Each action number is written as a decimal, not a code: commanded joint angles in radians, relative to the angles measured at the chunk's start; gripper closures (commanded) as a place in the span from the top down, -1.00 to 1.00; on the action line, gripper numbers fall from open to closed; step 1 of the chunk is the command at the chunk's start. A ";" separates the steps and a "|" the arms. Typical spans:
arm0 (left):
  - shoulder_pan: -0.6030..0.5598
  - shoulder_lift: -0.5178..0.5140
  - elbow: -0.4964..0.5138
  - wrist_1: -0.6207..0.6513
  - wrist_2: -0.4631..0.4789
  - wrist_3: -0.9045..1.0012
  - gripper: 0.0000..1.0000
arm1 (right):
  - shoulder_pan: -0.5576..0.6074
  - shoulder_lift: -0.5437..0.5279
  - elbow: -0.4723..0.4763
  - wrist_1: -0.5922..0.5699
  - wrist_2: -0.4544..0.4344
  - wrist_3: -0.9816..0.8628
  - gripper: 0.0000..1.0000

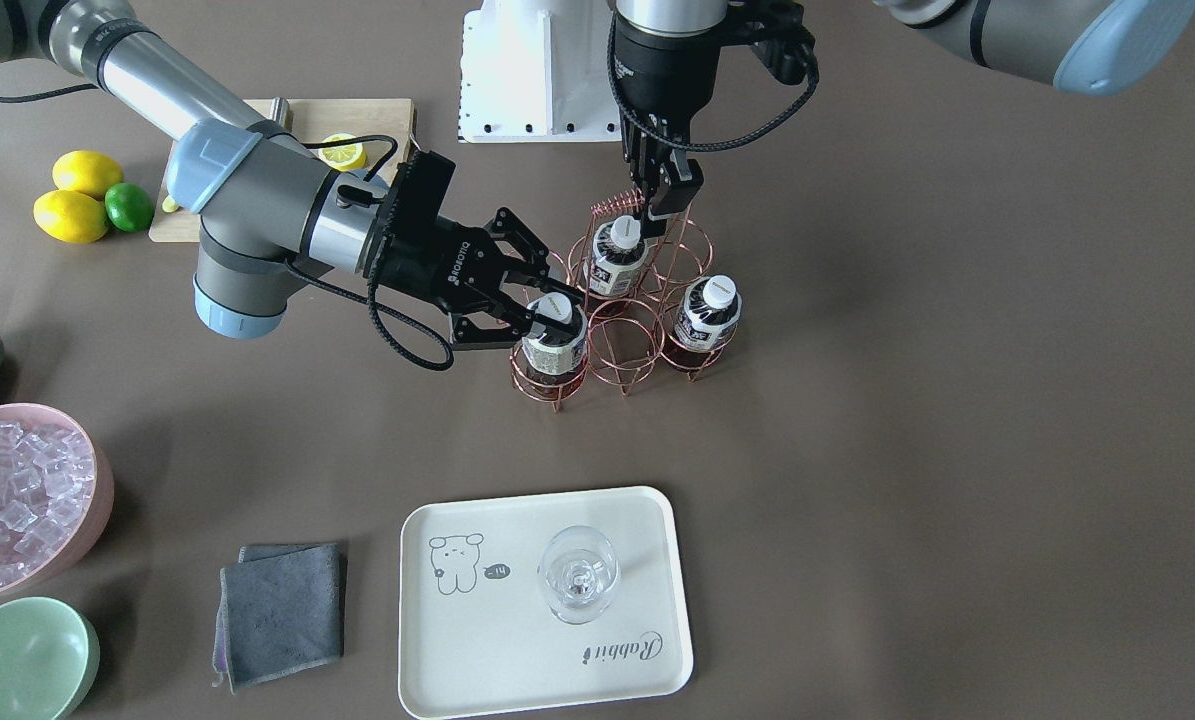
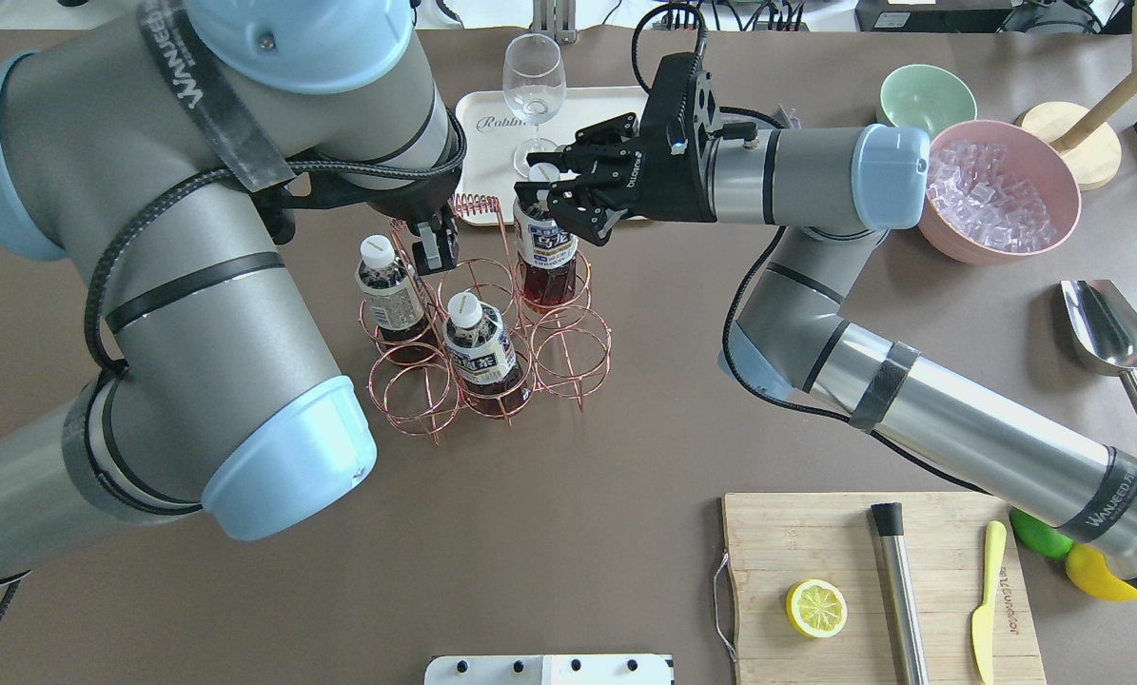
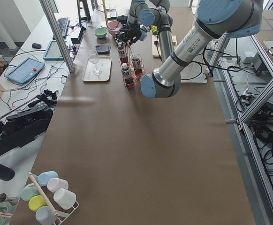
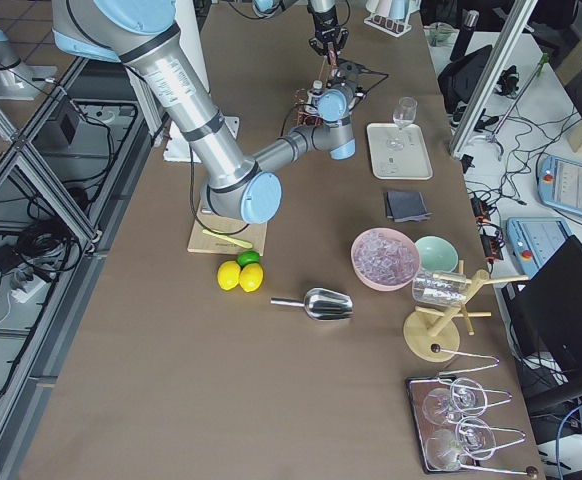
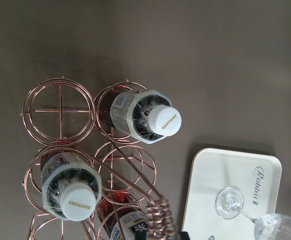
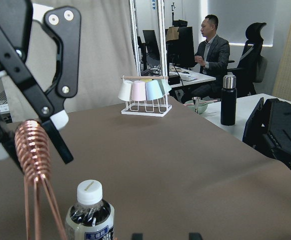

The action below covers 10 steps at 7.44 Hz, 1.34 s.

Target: Take tea from basket to plate

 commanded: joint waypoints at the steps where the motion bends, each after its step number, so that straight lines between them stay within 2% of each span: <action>1: 0.000 -0.002 -0.001 0.004 0.001 -0.002 -1.00 | 0.075 0.006 0.112 -0.086 0.054 0.089 -1.00; 3: 0.002 -0.002 0.002 0.004 0.001 -0.002 -1.00 | 0.187 0.037 0.165 -0.145 0.122 0.172 -1.00; 6: -0.026 -0.006 -0.034 0.048 -0.002 0.019 -1.00 | 0.304 0.054 0.138 -0.149 0.122 0.179 -1.00; 7: -0.079 -0.008 -0.077 0.087 -0.016 0.068 -1.00 | 0.328 0.052 0.069 -0.143 0.113 0.150 -1.00; 8: -0.128 0.001 -0.080 0.089 -0.075 0.106 -1.00 | 0.344 0.045 0.000 -0.142 0.091 0.087 -1.00; 9: -0.211 0.003 -0.096 0.104 -0.147 0.146 -1.00 | 0.347 0.037 -0.073 -0.137 0.046 0.033 -1.00; 10: -0.299 0.003 -0.094 0.108 -0.180 0.163 -1.00 | 0.324 0.037 -0.147 -0.076 -0.038 0.013 -1.00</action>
